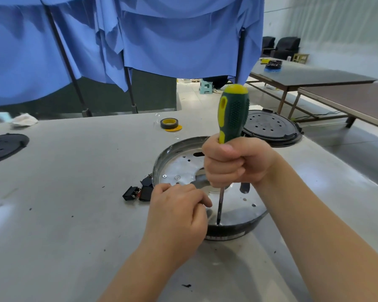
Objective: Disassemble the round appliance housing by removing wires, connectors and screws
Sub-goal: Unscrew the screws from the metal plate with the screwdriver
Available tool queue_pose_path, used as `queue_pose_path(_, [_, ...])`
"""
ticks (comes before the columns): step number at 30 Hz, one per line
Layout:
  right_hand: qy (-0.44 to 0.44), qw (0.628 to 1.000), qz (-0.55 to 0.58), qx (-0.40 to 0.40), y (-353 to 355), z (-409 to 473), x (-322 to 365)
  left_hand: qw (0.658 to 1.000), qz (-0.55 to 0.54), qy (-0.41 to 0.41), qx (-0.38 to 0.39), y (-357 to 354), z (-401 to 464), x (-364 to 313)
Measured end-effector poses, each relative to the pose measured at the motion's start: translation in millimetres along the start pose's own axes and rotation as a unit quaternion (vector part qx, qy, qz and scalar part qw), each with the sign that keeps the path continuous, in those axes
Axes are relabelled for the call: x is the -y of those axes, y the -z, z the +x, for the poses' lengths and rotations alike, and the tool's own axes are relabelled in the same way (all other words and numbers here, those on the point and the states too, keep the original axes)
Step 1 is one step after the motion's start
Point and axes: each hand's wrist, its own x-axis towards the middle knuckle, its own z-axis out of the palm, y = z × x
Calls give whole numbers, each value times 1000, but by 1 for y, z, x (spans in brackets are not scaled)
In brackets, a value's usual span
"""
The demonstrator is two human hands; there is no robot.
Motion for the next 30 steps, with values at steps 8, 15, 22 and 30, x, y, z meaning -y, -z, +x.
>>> queue_pose_path(8, [-149,880,-393,-220,-27,-12,32,998,-63,4,-5,10,-1,-6])
queue_pose_path(15, [-178,805,-499,-267,-34,-16,42,951,-219,76,202,33,17,-13])
queue_pose_path(22, [-92,801,-514,-293,-30,-18,45,919,-180,67,345,69,59,-14])
queue_pose_path(30, [-13,793,-512,-328,-29,-22,49,918,-250,22,308,79,85,-12])
